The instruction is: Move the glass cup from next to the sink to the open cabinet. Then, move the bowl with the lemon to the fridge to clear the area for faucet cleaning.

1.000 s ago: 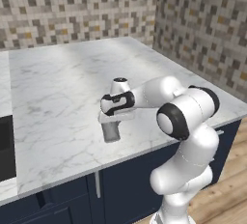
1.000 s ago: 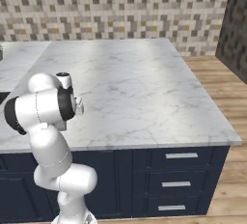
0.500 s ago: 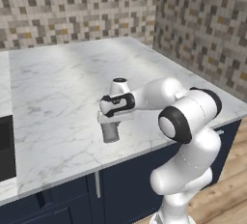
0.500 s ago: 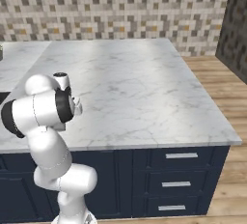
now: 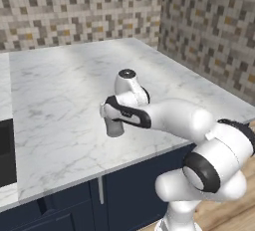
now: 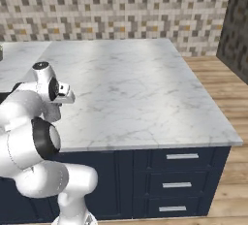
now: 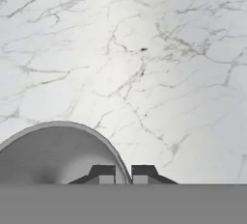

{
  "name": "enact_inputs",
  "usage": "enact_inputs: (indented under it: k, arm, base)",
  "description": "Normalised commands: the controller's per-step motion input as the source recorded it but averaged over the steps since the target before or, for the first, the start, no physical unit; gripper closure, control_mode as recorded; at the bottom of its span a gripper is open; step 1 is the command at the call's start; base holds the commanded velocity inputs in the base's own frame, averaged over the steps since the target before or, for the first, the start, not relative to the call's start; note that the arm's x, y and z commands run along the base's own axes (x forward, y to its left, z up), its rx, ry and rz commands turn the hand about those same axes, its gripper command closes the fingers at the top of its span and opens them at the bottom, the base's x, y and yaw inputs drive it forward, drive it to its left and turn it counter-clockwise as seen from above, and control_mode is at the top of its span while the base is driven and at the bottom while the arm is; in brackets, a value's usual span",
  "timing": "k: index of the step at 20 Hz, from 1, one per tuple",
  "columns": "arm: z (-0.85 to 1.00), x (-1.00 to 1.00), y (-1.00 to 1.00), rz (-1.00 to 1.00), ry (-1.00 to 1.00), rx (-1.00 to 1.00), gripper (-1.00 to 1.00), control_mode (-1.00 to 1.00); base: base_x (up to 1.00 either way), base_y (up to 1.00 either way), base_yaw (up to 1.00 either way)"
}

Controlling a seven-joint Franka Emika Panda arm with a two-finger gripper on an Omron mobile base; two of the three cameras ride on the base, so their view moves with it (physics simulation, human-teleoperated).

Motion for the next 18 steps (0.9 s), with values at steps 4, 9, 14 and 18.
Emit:
enact_inputs:
  k: [4, 9, 14, 18]
  arm:
    - [0.84, -0.89, -0.19, 0.0, -0.61, 0.0, 1.0, -1.0]
    - [0.67, -0.7, -0.15, 0.03, -0.45, 0.0, 1.0, -1.0]
    - [0.09, -0.14, -0.02, 0.06, -0.05, 0.01, 1.0, 1.0]
    - [0.0, 0.0, 0.0, 0.0, 0.0, 0.0, 1.0, 1.0]
  base:
    - [0.0, 0.0, 0.0]
    - [0.0, 0.0, 0.0]
    - [-0.45, -0.04, 0.51]
    - [-0.21, 0.0, 0.86]
